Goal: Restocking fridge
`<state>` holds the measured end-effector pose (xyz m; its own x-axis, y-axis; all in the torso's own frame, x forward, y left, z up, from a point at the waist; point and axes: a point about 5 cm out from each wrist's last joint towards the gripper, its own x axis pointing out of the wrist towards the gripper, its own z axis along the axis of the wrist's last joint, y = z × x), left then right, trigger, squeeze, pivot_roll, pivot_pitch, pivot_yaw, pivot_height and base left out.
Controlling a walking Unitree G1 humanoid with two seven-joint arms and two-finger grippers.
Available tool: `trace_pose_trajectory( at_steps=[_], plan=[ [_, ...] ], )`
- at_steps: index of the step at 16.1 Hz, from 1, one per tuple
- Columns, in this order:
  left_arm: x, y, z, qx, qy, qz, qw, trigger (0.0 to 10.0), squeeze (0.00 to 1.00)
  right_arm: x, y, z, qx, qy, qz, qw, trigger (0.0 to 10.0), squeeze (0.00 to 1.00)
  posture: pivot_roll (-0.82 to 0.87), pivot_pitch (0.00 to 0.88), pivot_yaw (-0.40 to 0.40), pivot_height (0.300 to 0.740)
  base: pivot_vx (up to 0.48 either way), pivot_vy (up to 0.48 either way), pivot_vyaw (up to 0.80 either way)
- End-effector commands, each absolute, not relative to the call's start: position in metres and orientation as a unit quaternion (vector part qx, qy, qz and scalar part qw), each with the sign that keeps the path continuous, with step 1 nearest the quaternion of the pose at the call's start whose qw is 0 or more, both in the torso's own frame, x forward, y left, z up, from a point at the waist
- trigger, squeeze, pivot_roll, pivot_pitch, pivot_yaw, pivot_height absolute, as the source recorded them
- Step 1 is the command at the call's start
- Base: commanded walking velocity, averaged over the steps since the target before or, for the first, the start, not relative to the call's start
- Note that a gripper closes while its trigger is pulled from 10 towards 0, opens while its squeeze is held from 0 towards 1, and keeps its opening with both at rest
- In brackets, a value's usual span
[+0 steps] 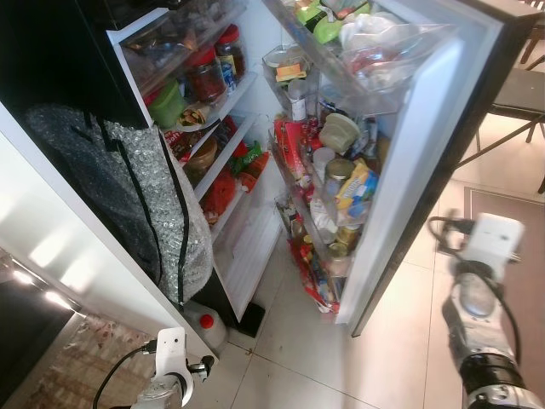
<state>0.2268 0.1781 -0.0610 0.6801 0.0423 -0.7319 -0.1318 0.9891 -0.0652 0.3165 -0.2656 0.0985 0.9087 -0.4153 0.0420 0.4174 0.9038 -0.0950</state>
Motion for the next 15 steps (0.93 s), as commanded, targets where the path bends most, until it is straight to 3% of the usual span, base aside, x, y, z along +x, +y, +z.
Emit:
trace_pose_trajectory(
  at_steps=[1,8,12,15],
  plan=[
    [0.222,0.181,-0.064,-0.052,0.409,0.049,0.910,10.0,0.00,0.320,-0.257,0.096,-0.047,0.000,-0.189,0.981,10.0,0.00,-0.16,0.074,0.096,0.740,0.000,0.000,0.00],
    [0.224,0.182,-0.063,-0.051,0.407,0.056,0.910,10.0,0.00,0.323,-0.235,0.098,-0.077,0.012,-0.044,0.996,10.0,0.00,-0.16,0.087,0.094,0.740,0.000,0.000,0.00],
    [0.224,0.182,-0.063,-0.050,0.407,0.059,0.910,10.0,0.00,0.337,-0.212,0.127,-0.097,-0.014,0.023,0.995,10.0,0.00,-0.16,0.088,0.092,0.740,0.000,0.000,0.00],
    [0.224,0.181,-0.063,-0.052,0.405,0.062,0.911,10.0,0.00,0.345,-0.161,0.159,-0.089,-0.058,0.125,0.986,10.0,0.00,-0.15,0.091,0.092,0.740,0.000,0.000,0.00]
  ],
)
